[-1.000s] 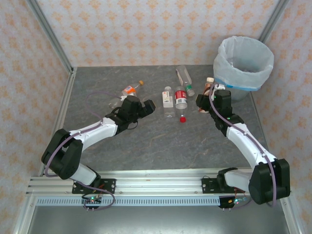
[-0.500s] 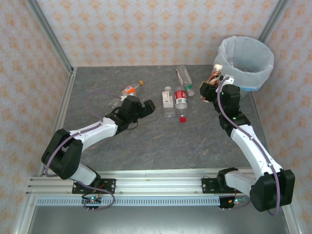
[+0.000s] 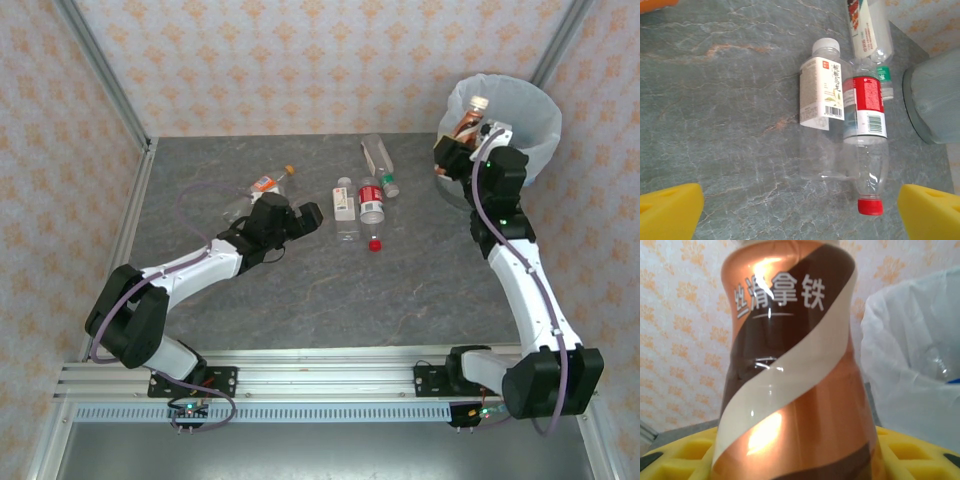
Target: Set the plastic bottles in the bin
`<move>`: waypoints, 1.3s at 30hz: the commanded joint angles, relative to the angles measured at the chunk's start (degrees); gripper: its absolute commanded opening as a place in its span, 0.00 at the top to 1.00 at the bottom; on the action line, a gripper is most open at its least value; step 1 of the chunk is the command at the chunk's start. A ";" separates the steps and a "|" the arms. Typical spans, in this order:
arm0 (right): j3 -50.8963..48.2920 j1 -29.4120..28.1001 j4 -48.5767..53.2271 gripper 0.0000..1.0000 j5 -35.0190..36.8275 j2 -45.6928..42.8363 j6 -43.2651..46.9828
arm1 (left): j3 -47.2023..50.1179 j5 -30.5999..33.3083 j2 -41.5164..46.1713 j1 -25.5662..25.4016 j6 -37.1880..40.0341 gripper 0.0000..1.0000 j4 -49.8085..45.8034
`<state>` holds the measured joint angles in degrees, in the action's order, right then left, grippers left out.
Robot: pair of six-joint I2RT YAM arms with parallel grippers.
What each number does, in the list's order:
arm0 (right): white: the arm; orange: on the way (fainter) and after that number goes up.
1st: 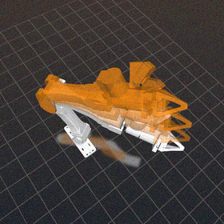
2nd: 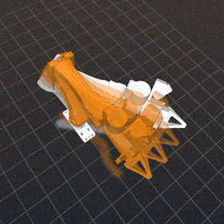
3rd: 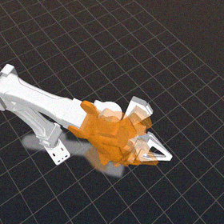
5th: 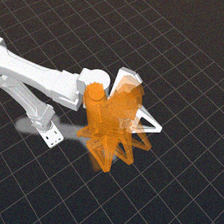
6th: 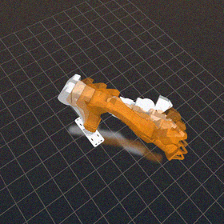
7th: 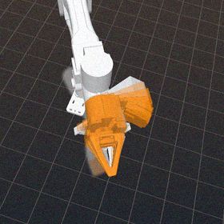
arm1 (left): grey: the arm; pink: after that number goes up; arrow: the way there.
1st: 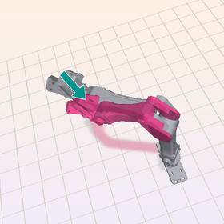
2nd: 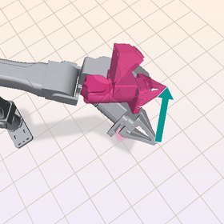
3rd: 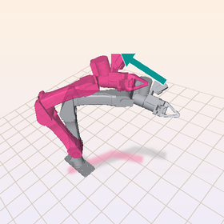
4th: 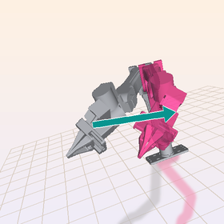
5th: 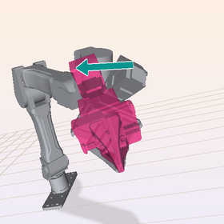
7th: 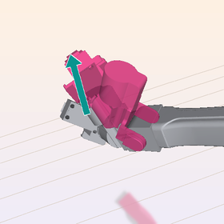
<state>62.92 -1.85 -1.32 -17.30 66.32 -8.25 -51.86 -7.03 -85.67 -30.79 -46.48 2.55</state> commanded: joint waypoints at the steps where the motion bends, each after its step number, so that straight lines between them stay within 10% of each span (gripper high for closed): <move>1: 3.84 1.73 0.76 1.00 -1.76 0.90 3.01 | -1.75 -1.61 -0.62 -0.81 2.33 0.00 -0.71; 14: 16.58 11.50 7.20 1.00 -7.68 9.57 3.29 | -7.02 -12.21 -4.46 -3.04 5.69 0.00 -0.17; 39: 29.57 15.02 9.66 0.96 17.44 24.83 18.12 | -6.33 -12.70 -4.25 -3.49 6.93 0.00 0.33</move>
<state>89.14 12.34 9.89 -5.34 90.19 5.98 -57.30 -19.33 -90.02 -34.04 -40.99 2.24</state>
